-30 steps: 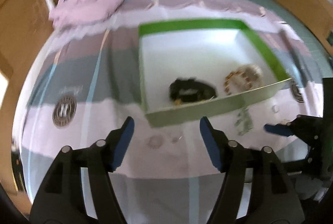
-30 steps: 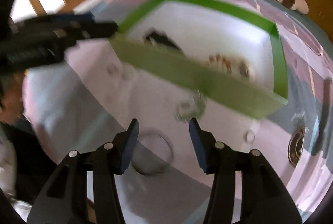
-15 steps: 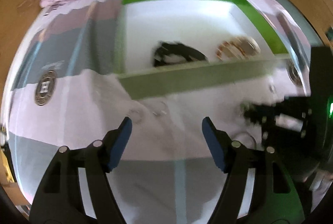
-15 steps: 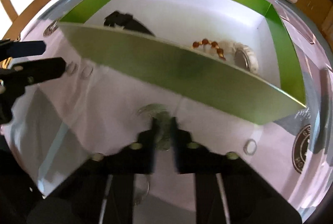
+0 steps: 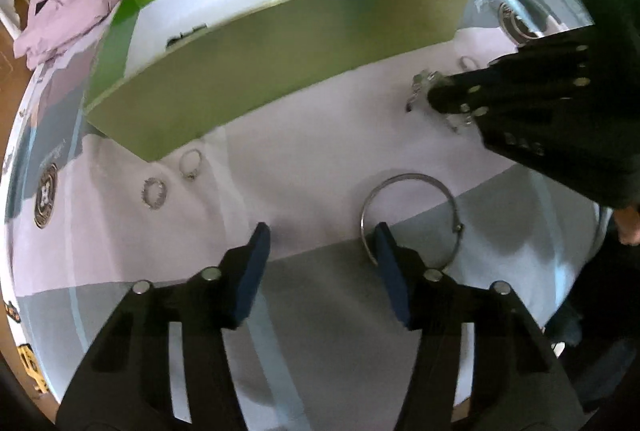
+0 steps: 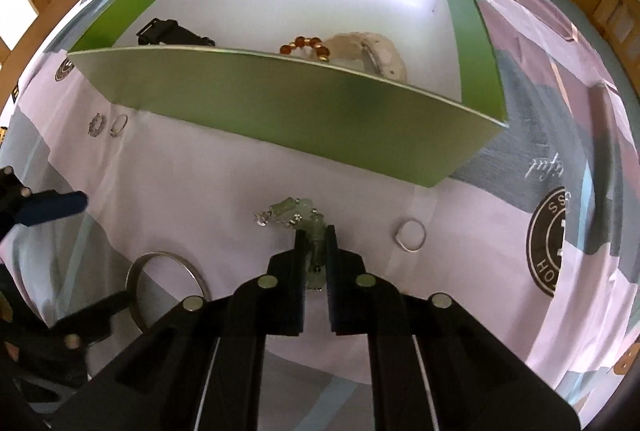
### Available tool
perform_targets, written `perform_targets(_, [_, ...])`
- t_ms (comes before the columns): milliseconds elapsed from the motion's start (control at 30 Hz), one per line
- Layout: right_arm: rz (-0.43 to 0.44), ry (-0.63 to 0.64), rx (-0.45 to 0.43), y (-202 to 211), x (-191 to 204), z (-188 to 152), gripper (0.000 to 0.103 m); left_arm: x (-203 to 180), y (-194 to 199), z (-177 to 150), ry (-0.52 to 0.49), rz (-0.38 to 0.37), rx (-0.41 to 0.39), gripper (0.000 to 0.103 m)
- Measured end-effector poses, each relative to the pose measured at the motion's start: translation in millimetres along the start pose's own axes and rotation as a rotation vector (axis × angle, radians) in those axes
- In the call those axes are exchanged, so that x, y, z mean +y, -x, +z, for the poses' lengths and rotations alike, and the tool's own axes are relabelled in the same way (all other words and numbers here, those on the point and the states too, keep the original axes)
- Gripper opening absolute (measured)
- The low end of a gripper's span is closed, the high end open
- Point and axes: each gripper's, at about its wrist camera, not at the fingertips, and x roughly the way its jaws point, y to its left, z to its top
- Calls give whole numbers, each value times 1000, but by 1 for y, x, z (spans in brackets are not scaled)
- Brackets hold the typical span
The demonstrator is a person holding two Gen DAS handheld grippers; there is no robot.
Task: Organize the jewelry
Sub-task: 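Move the right gripper to the jade pendant while the left moves to the silver bangle, then close the right gripper on the jade pendant while the left grips the silver bangle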
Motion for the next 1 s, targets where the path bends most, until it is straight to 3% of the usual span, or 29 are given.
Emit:
perform_targets(100, [-13, 13, -2, -1, 6, 1, 9, -2, 0, 2, 17, 33, -19, 37])
perform_targets(167, [-12, 12, -4, 0, 10, -5, 10, -5, -2, 4, 20, 69, -24, 12])
perform_targets(233, [-17, 20, -11, -1, 10, -8, 12, -4, -5, 4, 26, 119, -27, 4])
perform_targets(433, [-27, 80, -64, -3, 25, -8, 12, -10, -5, 5, 4, 165, -44, 3])
perform_targets(567, [-54, 93, -69, -4, 29, -9, 12, 3, -4, 6, 56, 125, -38, 3])
perform_targets(733, [-37, 61, -102, -1, 28, -15, 12, 26, -6, 7, 131, 169, -22, 3])
perform_targets(900, [-49, 61, -105, 0, 28, -16, 16, 27, -5, 12, 138, 153, -30, 3])
perform_targets(1000, [-42, 56, -104, -1, 25, -15, 16, 25, -3, 9, 145, 106, -30, 3])
